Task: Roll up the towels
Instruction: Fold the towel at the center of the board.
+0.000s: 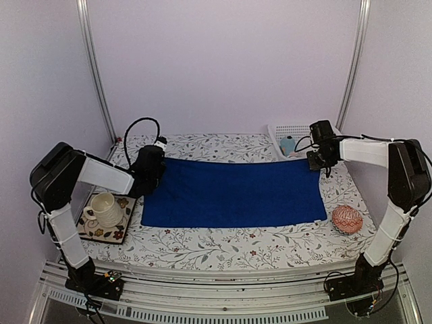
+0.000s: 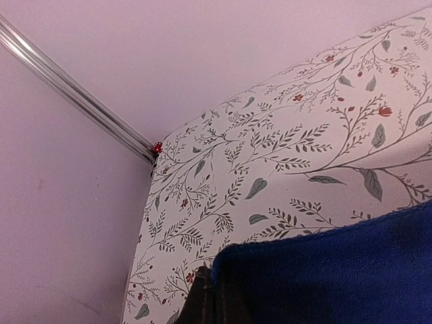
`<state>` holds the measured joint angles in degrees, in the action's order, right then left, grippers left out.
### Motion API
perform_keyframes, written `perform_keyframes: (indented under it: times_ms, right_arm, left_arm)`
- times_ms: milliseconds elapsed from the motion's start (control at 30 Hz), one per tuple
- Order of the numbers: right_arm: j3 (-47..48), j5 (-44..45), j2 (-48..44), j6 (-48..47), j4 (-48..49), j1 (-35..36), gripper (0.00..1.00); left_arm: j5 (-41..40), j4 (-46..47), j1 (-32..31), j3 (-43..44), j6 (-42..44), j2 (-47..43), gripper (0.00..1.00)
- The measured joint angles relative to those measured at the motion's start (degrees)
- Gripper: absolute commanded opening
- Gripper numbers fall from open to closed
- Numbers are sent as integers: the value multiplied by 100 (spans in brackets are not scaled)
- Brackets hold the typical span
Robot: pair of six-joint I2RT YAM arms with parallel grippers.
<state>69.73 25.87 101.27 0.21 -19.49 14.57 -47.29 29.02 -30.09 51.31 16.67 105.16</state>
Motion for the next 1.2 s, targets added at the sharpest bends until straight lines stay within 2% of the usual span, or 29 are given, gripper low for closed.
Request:
perform_keyframes:
  times_ms: [167,400,567,867,1033,1200]
  right_arm:
    - [-393,-238,-431,9,-190,44,3]
    - [-931,-396,-1143,212,-485,133,3]
    - [-1231,-463,-1327,367,-675,168,3]
    - [-1499,-407,-1582,557,-994,184,3]
    - [-1499,-212,-1727,627,-1123,184,3]
    - [-1482,-83,-1847,645,-1248,184,3]
  left_arm:
    - [175,4,4,-365,-20,-275,0]
    - [636,-258,2,-1016,-162,-1453,0]
    - [850,-544,-85,-1338,-337,-2041,0]
    - [831,-800,-649,-1657,-660,-2168,4]
    - [560,-848,-920,-1893,-804,-2258,0]
    - [188,-721,-1001,-2114,-809,-2413,0]
